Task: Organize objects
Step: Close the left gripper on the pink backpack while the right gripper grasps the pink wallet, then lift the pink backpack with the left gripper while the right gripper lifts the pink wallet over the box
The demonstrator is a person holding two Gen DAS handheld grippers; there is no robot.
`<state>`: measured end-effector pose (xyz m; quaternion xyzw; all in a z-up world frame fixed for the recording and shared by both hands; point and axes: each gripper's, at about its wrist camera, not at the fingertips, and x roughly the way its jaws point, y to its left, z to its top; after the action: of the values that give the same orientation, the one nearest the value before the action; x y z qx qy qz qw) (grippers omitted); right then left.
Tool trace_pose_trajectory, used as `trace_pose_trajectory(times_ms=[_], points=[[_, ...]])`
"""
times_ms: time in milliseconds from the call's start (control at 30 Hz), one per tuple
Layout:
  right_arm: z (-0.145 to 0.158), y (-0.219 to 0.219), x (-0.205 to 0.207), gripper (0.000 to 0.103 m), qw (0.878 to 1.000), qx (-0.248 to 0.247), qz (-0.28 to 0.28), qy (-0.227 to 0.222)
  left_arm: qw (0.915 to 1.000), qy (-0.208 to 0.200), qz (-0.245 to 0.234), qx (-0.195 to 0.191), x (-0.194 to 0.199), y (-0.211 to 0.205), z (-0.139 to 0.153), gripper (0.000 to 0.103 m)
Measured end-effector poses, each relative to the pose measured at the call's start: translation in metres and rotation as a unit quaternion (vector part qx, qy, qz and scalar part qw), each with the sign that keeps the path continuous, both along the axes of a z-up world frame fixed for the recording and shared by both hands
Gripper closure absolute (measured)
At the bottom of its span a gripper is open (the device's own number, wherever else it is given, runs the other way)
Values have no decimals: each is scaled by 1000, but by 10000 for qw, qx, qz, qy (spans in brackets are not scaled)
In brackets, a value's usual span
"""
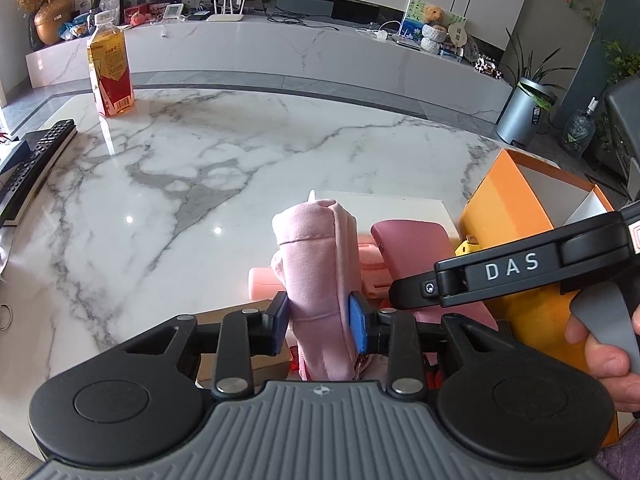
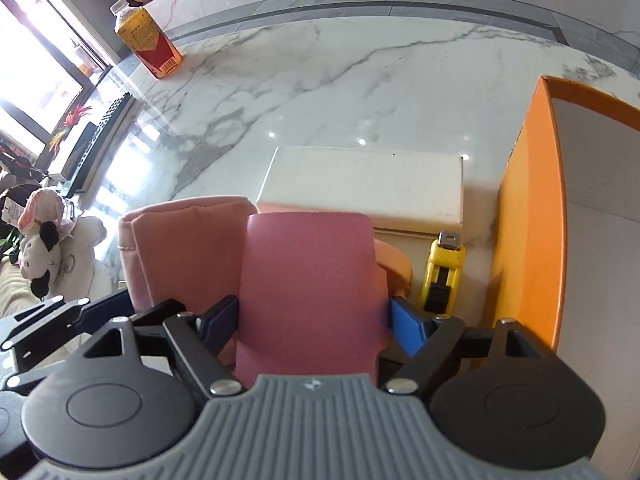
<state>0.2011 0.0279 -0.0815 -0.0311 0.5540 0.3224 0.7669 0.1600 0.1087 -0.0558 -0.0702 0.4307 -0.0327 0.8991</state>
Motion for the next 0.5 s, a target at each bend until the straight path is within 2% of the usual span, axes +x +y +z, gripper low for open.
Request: trace_pose_trajectory(times_ms=[133, 367, 400, 433, 500], points=[[1, 2, -2, 21, 9998, 63, 99, 190, 10000, -14, -21, 11, -1, -3, 1, 66], [-4, -5, 7, 19, 9969, 416, -203, 641, 10000, -1, 43, -50, -3, 2, 0, 66], [-7, -8, 9, 20, 9957, 470, -314, 740, 10000, -5, 40, -52, -4, 2, 0, 66], [-9, -10, 12, 28, 9945, 497, -416, 827, 10000, -6, 36, -49, -4, 2, 0, 66], [-12, -15, 15, 35, 9919, 632, -545, 954, 10000, -1, 57, -45, -4, 3, 0, 66]])
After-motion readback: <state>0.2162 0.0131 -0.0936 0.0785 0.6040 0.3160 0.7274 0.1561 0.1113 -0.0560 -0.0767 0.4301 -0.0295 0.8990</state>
